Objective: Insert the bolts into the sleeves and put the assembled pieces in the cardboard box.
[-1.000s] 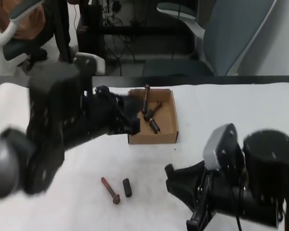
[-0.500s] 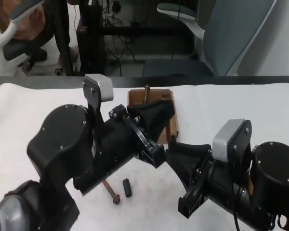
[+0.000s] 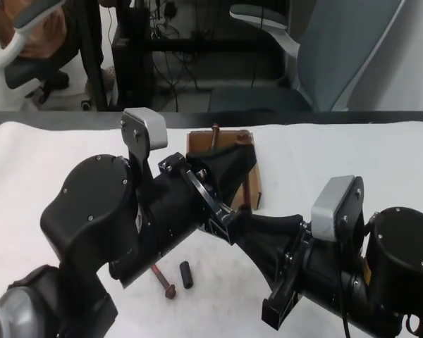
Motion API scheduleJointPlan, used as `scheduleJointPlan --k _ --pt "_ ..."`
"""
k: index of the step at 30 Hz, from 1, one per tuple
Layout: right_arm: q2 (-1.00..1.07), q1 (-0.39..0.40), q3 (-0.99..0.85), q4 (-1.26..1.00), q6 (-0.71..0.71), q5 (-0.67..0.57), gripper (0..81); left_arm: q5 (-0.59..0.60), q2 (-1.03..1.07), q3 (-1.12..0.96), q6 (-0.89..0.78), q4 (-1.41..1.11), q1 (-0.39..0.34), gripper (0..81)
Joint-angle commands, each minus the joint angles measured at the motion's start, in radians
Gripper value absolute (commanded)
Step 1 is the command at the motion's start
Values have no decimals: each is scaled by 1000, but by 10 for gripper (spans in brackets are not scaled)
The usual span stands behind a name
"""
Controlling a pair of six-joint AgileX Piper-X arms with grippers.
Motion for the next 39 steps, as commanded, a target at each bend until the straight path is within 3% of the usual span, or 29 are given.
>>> scheduleJointPlan --k 1,17,19,23,26,31,36,39 --pt "0 3 -4 -16 6 9 4 0 -3 0 12 -8 -4 17" --pt "0 3 -16 -98 -31 34 4 92 -3 0 12 63 -4 7" --pt "0 3 -26 -98 -30 34 4 109 -3 0 12 69 -4 134" --pt "0 3 -33 -90 -30 59 4 111 -3 0 17 70 -2 700" --pt "0 1 -33 -59 -27 133 4 69 -3 0 4 70 1 700" --pt "0 -24 -97 138 -21 186 4 127 -27 0 -70 164 60 700" --pt "5 -98 -242 418 -53 180 4 138 -69 -20 -109 502 130 679" --pt "27 -149 -357 577 -105 180 4 79 -62 -94 -117 819 157 634"
